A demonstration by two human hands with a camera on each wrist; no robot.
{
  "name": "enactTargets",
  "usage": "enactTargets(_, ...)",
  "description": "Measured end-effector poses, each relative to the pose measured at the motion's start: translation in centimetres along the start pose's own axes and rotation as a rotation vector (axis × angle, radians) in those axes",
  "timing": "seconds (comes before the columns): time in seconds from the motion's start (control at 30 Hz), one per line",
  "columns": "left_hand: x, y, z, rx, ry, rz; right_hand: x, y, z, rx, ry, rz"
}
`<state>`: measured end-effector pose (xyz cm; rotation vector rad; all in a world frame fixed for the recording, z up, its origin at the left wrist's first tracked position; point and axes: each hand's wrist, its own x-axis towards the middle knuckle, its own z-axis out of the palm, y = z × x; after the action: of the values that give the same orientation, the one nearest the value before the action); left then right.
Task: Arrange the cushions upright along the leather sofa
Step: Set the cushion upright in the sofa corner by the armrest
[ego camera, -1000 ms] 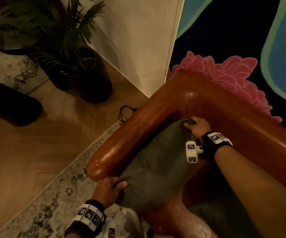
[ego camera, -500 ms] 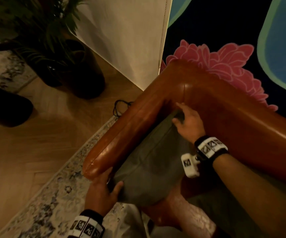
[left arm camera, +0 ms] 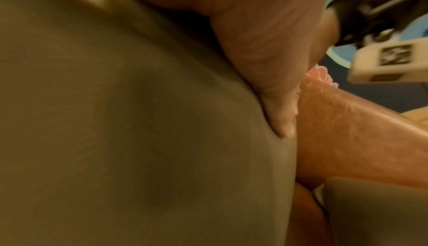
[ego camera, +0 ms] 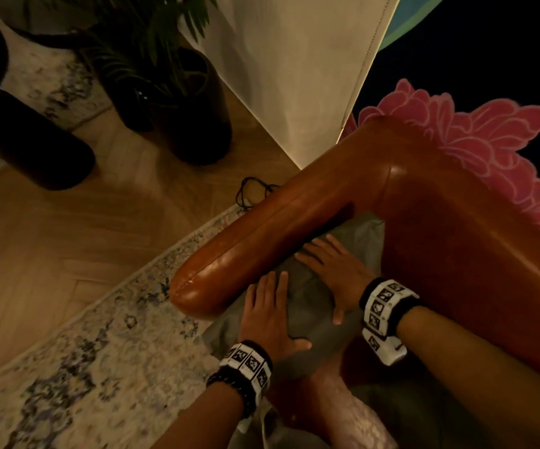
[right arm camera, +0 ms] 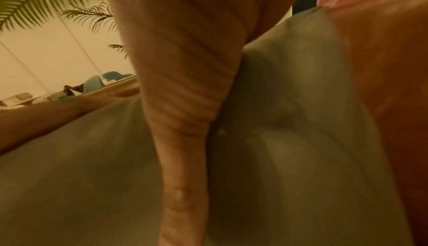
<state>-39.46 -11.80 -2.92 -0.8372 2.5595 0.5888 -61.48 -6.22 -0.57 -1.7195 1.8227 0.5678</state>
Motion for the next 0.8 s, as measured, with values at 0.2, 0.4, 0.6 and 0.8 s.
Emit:
enactTargets(0.2, -4.8, -5.0, 0.9, -0.012, 0.058, -0.185, -0.8, 5.3, -1.6, -0.036, 0.018, 0.118)
enactTargets(0.4, -7.8, -9.6, 1.1, -0.168, 0.025, -0.258, -1.4, 8.9, -4.0, -0.118, 0.061, 0.259)
enactTargets(0.6, -9.7, -8.7, -1.9, -0.020, 0.129, -0.152, -4.8, 11.7, -3.5, 0.456, 0.409, 0.666)
enactTargets(0.8, -4.6, 1.8, -2.9, 0.302, -0.035, 0.596, -8.4, 5.3, 6.9, 1.514, 0.490, 1.035)
